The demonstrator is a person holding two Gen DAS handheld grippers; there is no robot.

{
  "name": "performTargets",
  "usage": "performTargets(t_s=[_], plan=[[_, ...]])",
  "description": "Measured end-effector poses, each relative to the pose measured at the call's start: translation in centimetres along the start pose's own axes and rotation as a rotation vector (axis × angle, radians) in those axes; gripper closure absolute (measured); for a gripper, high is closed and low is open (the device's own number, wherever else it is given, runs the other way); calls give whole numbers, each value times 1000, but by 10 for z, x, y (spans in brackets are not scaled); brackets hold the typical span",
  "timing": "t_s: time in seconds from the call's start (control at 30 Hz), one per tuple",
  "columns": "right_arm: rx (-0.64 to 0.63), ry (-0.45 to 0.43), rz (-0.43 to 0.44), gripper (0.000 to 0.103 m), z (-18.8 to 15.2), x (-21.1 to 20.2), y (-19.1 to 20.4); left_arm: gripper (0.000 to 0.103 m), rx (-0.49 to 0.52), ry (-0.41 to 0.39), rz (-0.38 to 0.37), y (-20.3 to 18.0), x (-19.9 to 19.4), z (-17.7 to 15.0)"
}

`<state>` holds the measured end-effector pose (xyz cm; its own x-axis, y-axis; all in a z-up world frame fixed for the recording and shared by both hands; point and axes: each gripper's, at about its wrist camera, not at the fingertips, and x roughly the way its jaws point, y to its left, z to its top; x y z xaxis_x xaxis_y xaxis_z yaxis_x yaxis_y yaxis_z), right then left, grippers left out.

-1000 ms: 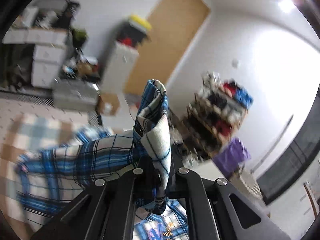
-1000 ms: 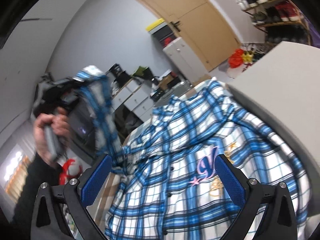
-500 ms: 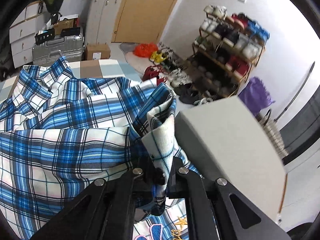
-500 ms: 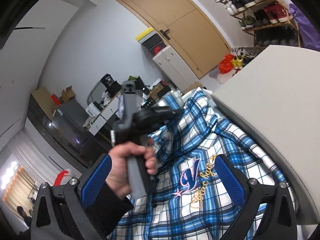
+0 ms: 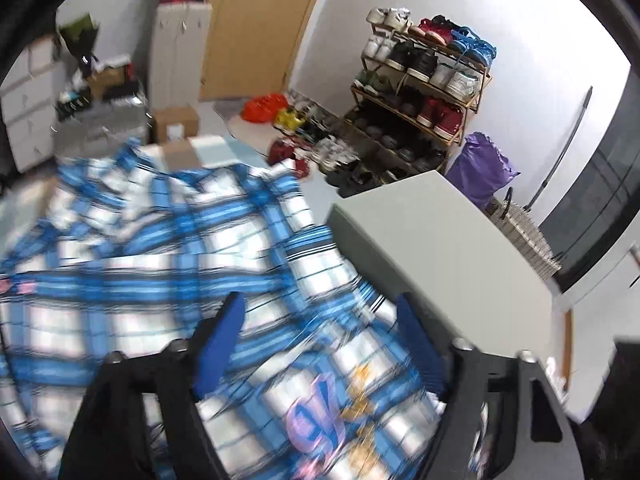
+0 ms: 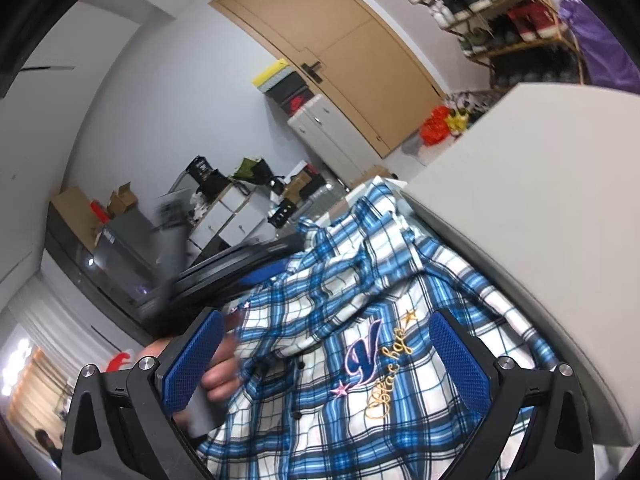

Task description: Fold large clothes

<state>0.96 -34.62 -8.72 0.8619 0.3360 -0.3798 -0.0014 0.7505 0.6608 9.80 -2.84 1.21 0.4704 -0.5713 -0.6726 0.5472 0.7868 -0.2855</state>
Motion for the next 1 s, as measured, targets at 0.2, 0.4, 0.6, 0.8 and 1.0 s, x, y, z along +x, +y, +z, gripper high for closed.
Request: performTargets(t_s=[0.2, 0.4, 0.6, 0.8, 1.0], plan=[[-77, 92, -58, 0, -10, 26, 13, 21, -54, -73, 235, 35, -75, -33], [-343, 186, -143, 0, -4, 73, 70, 16, -262, -64, 377, 115, -91, -77], [-732, 315, -227, 0, 10, 173, 129, 16, -375, 73, 318, 167, -63, -108], [-854, 512, -344, 0, 17, 284, 115, 16, -167, 166, 365, 133, -21, -102], [-852, 645, -413, 26, 15, 349, 77, 16, -139, 245, 527, 131, 5, -102]])
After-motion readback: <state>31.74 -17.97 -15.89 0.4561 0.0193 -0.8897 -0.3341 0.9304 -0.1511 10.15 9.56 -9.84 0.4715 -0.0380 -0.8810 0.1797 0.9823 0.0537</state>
